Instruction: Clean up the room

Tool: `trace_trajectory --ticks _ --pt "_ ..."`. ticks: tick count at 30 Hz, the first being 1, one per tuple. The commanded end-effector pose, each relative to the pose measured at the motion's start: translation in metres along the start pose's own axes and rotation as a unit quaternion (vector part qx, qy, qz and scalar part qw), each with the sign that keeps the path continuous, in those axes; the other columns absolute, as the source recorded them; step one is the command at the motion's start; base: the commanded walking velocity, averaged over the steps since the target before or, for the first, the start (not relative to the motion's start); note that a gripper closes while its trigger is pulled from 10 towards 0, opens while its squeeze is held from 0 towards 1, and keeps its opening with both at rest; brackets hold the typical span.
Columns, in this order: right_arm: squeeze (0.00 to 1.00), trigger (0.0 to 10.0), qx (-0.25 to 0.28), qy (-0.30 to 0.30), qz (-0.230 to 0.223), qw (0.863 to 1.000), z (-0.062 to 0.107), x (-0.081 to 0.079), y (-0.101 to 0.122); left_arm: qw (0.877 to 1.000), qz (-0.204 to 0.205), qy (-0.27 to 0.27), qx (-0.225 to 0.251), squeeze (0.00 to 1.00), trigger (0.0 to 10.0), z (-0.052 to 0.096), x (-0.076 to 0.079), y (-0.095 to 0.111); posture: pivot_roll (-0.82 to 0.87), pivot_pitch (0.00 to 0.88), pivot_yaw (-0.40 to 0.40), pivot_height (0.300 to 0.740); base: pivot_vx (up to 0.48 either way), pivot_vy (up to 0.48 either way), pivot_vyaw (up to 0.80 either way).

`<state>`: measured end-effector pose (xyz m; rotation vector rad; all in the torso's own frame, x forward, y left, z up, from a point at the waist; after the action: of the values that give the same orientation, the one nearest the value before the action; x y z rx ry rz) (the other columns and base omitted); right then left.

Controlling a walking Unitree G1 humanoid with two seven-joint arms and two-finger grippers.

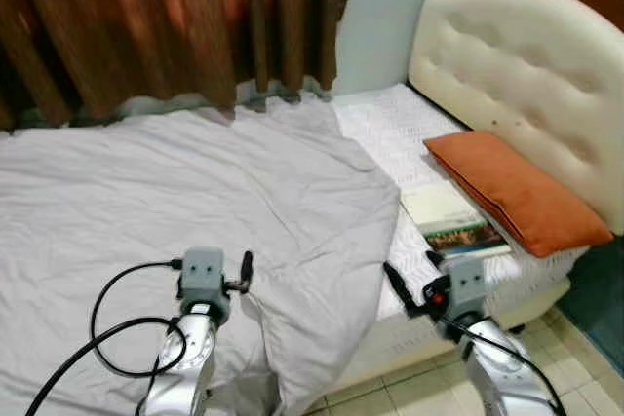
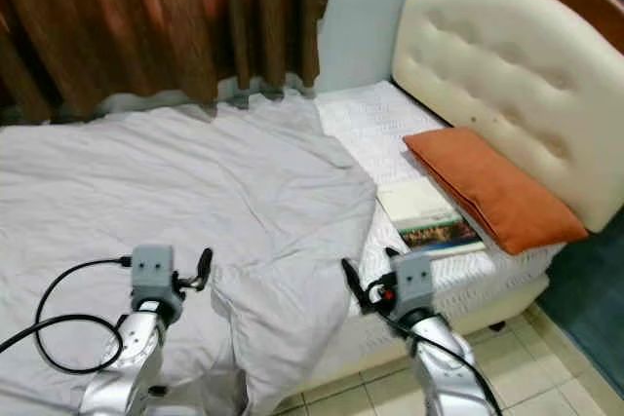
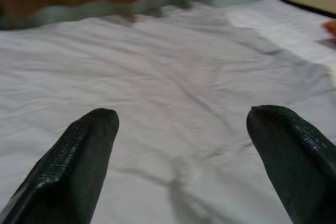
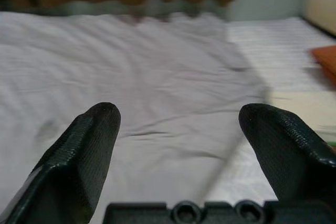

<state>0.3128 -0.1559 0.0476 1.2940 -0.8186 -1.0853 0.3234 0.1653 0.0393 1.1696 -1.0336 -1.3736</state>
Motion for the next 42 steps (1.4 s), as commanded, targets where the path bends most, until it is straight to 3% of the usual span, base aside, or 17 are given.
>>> trace_trajectory --ticks 1,21,27,29,31,33,34,35,36,38,42 --pt "0.00 10.0 0.002 -0.003 0.006 1.000 -0.001 0.004 0.004 1.000 0.008 0.004 -0.001 0.00 10.0 0.000 -0.001 0.001 -0.02 0.000 -0.007 0.740 0.469 0.000 0.00" --pt "0.00 10.0 -0.008 0.008 0.013 1.000 0.000 0.003 0.000 1.000 -0.015 -0.014 -0.012 0.00 10.0 -0.005 0.006 -0.002 -0.03 0.000 -0.008 0.740 0.479 0.000 0.00" --pt "0.00 10.0 -0.015 0.009 0.010 1.000 0.006 0.001 -0.005 0.996 -0.042 -0.033 -0.065 0.00 10.0 -0.024 0.003 -0.015 -0.04 0.002 -0.012 0.740 0.000 0.000 0.00" --pt "0.00 10.0 -0.018 0.008 0.006 1.000 0.012 -0.001 -0.006 0.995 -0.042 -0.032 -0.089 0.00 10.0 -0.029 -0.001 -0.021 -0.06 0.047 -0.014 0.740 0.000 0.000 0.00" --pt "0.00 10.0 -0.033 0.005 0.001 0.999 0.033 -0.004 -0.011 0.990 -0.042 -0.010 -0.131 0.00 10.0 -0.035 -0.006 -0.034 -0.10 0.180 -0.021 0.740 0.000 0.000 0.00" --pt "0.00 10.0 -0.038 0.005 0.000 0.999 0.041 -0.006 -0.011 0.989 -0.037 -0.004 -0.142 0.00 10.0 -0.035 -0.007 -0.037 -0.11 0.204 -0.025 0.740 0.000 0.000 0.00" --pt "0.00 10.0 -0.051 0.007 0.001 0.999 0.061 -0.012 -0.012 0.988 -0.021 0.005 -0.153 0.00 10.0 -0.039 -0.003 -0.038 -0.17 0.317 -0.032 0.740 0.000 0.000 0.00" --pt "0.00 10.0 -0.051 0.007 0.001 0.999 0.061 -0.012 -0.012 0.988 -0.021 0.005 -0.153 0.00 10.0 -0.039 -0.003 -0.038 -0.17 0.317 -0.032 0.740 0.000 0.000 0.00" --pt "0.00 10.0 -0.061 0.010 0.001 0.998 0.077 -0.020 -0.010 0.988 -0.013 0.005 -0.154 0.00 10.0 -0.044 0.002 -0.035 -0.21 0.379 -0.038 0.740 0.000 0.000 0.00" --pt "0.00 10.0 -0.067 0.012 0.000 0.998 0.082 -0.023 -0.011 0.988 -0.016 0.006 -0.152 0.00 10.0 -0.046 0.003 -0.033 -0.22 0.401 -0.036 0.740 0.000 0.000 0.00" --pt "0.00 10.0 -0.080 0.016 0.001 0.997 0.108 -0.037 -0.002 0.992 -0.023 0.028 -0.124 0.00 10.0 -0.056 -0.001 -0.015 -0.29 0.538 -0.051 0.740 0.000 0.000 0.00"
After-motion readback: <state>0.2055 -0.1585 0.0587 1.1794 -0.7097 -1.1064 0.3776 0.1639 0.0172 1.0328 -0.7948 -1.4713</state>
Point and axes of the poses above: a point about 5 cm out from each wrist's last joint towards the gripper, its own z axis pointing back from the gripper into the wrist, its own y axis along the axis of the wrist's last joint, x = y × z, the point moved 5 cm from there along -z, pointing out of the wrist towards the gripper, and after that the axes turned 5 degrees about -z, right-handed, at the moved point
